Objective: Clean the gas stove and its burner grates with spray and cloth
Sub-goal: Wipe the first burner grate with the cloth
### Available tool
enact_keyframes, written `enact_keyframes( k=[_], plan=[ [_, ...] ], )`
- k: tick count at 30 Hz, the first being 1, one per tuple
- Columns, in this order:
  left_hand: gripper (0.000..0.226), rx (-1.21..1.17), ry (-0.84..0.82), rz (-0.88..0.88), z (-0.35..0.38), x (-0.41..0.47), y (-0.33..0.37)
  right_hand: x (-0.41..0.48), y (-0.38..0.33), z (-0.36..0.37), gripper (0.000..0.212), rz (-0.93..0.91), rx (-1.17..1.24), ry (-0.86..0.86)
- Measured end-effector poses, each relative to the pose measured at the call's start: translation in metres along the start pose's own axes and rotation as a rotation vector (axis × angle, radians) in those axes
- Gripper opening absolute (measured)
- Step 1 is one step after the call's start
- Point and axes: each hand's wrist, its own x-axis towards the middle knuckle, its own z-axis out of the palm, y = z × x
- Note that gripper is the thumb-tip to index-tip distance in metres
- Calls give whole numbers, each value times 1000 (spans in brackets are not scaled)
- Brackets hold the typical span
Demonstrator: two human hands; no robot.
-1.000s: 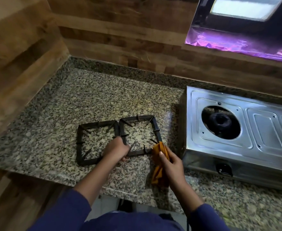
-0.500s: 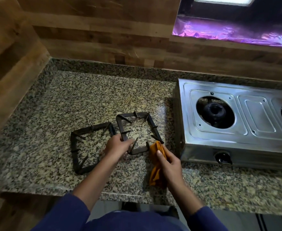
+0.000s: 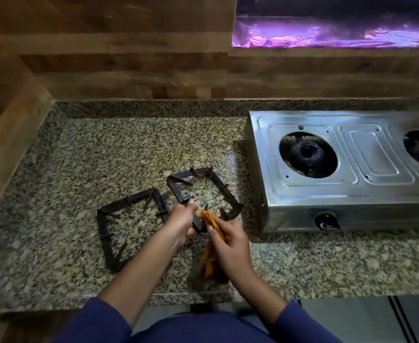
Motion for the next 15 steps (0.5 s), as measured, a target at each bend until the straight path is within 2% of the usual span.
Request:
enact_keyframes(
  k=[6,12,15],
  plan=[
    [32,-3,-18,0,8,-6,-4,15,9,-19,33,-12,-183,113],
    [27,-23,0,-15,5,-9,-2,4,7,-21,28,-112,-121,-113],
    [32,11,-25,-22,3,-8,-6,16,16,-27,28,-55,-193,17]
  ],
)
